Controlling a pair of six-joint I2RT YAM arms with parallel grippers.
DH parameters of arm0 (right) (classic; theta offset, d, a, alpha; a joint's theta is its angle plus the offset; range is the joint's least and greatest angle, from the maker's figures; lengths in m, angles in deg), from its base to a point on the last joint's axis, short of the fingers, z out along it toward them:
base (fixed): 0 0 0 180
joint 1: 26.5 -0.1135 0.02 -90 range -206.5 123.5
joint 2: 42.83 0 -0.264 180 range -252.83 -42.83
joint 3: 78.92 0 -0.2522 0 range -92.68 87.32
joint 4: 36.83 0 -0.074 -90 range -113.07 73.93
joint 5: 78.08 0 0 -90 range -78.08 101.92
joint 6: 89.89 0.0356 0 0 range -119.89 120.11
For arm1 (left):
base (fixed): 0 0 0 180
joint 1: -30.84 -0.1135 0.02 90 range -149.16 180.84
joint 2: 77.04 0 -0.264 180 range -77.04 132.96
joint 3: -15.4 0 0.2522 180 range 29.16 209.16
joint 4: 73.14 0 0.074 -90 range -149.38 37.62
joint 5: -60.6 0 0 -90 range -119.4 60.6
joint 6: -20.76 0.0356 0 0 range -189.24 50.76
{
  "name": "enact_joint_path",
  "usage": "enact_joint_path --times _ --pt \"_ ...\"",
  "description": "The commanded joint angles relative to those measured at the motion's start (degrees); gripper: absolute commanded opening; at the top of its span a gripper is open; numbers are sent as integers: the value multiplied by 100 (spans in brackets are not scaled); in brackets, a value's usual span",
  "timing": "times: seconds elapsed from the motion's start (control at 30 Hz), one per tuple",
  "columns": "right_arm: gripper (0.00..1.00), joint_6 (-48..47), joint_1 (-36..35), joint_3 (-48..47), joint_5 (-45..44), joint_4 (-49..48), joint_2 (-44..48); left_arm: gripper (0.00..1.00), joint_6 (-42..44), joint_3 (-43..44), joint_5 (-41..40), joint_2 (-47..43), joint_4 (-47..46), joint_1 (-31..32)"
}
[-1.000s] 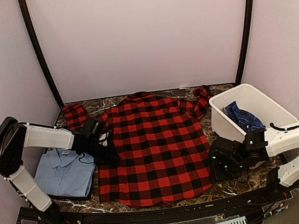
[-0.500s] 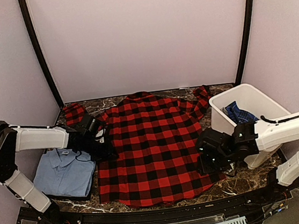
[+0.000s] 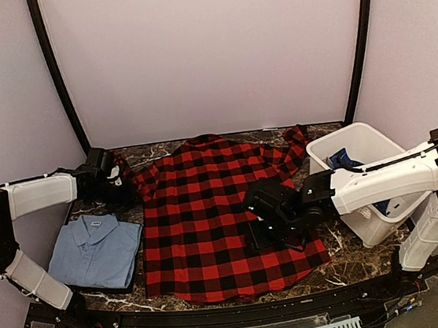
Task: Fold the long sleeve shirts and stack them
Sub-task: Pick up the flattened shirt from the center of the board.
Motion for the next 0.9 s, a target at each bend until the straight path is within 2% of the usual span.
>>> enact_joint_path --times 0.0,0.3,0.6,0.87 --pt "52 -547 -253 -846 51 -361 -629 27 202 251 -131 -31 166 -313" --pt "49 -1075 -934 -3022 111 4 -2363 28 259 230 -34 -398 267 -542" --pt "40 -1341 -1458 -5070 163 432 -3873 28 322 181 99 -805 454 -568" --pt "38 -1298 -1707 -6114 350 604 -4718 28 440 313 114 -987 619 -572"
